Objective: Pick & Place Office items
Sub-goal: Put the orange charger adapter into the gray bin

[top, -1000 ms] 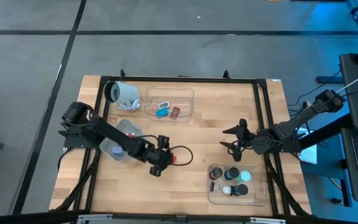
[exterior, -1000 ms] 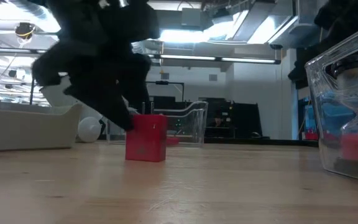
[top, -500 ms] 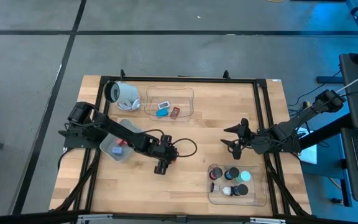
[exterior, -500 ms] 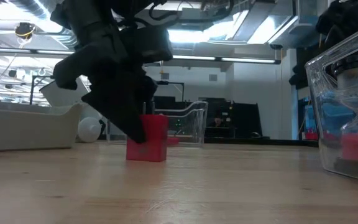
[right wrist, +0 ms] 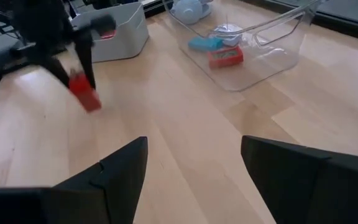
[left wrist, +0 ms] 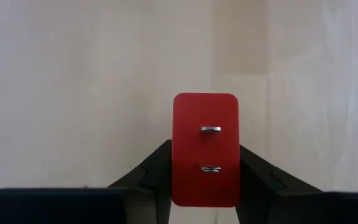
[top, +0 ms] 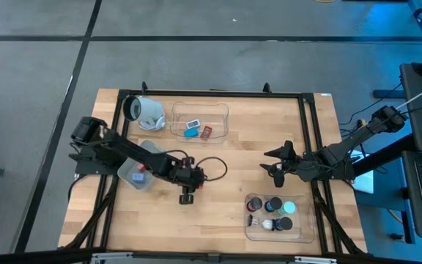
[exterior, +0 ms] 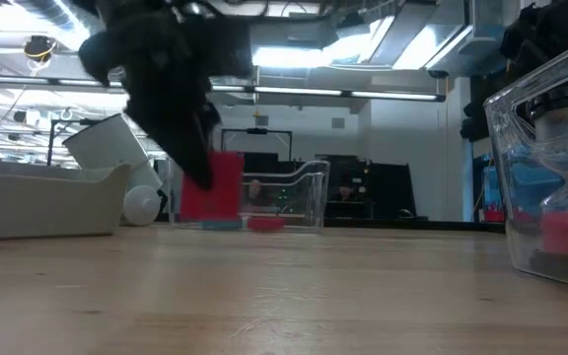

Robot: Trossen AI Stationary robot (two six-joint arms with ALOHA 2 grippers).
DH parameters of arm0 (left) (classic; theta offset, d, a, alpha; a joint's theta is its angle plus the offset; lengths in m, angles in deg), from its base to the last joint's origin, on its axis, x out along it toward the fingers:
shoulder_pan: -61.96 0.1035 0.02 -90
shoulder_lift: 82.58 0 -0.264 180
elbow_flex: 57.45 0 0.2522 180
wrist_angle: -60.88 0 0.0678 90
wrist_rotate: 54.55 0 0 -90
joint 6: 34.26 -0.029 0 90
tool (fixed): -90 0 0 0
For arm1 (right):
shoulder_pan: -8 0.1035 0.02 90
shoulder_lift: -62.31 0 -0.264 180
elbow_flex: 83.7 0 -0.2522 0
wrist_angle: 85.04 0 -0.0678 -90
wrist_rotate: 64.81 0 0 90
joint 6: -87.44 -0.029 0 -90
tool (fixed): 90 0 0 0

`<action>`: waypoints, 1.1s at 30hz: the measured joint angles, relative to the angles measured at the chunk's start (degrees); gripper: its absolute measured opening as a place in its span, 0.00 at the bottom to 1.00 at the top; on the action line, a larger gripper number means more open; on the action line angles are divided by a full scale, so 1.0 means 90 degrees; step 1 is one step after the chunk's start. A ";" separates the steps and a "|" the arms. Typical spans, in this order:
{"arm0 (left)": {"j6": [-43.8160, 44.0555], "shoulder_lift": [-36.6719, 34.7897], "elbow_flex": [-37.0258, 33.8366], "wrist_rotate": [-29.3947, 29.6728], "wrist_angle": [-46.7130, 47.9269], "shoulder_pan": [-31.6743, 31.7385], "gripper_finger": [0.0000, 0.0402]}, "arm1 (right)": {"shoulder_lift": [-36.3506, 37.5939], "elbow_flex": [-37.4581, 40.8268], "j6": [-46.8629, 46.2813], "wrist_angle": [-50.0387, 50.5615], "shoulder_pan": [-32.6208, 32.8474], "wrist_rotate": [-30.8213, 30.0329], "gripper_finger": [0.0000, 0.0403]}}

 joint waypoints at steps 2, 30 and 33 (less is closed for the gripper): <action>0.0192 -0.0336 0.0000 0.0219 0.0388 -0.0019 0.29 | 0.0000 0.0000 -0.0020 0.0030 -0.0003 -0.0002 0.65; 0.6349 -0.3369 -0.1962 0.1309 0.4019 -0.1875 0.29 | -0.0005 0.0000 -0.0597 0.0155 -0.0049 -0.0782 0.65; 0.6405 -0.3367 -0.2130 0.1106 0.3863 -0.1875 0.29 | -0.0005 0.0000 -0.0597 0.0156 -0.0049 -0.0783 0.65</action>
